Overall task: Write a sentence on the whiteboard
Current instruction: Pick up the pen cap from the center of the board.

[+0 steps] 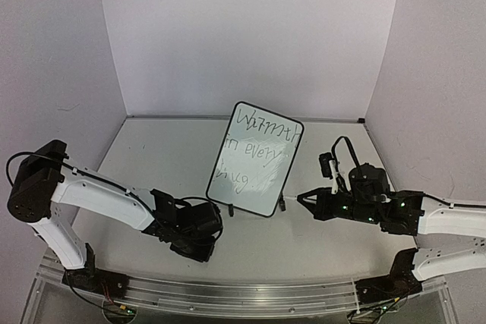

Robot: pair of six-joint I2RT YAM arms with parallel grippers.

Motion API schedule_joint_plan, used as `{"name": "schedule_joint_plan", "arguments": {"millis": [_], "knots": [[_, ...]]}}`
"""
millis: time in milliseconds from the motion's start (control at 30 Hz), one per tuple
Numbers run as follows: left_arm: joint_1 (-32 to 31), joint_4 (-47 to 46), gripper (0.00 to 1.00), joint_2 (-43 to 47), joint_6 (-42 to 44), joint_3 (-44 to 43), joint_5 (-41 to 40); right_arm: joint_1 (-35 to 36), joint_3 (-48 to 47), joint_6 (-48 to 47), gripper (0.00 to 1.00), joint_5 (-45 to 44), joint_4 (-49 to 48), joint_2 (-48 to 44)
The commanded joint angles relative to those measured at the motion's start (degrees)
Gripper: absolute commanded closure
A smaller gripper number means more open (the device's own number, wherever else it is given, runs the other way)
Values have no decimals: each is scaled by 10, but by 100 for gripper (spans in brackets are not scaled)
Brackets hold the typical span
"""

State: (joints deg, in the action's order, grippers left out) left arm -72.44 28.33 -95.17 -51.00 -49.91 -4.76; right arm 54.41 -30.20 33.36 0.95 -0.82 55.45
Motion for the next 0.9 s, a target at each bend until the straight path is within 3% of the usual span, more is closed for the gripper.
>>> {"name": "schedule_joint_plan", "arguments": {"millis": [0, 200, 300, 667, 867], "knots": [[-2, 15, 87, -13, 7, -20, -9, 3, 1, 8, 100, -7, -18, -2], [-2, 30, 99, -15, 21, -16, -8, 2, -10, 6, 100, 42, -19, 13], [-2, 24, 100, -6, 55, -7, -8, 1, -22, -5, 100, 90, -17, 35], [-2, -29, 100, 93, 273, 0, 9, -39, -75, -14, 100, 320, -19, 98], [-2, -20, 100, 156, 412, -29, 70, -40, -114, 13, 100, 445, -23, 147]]}}
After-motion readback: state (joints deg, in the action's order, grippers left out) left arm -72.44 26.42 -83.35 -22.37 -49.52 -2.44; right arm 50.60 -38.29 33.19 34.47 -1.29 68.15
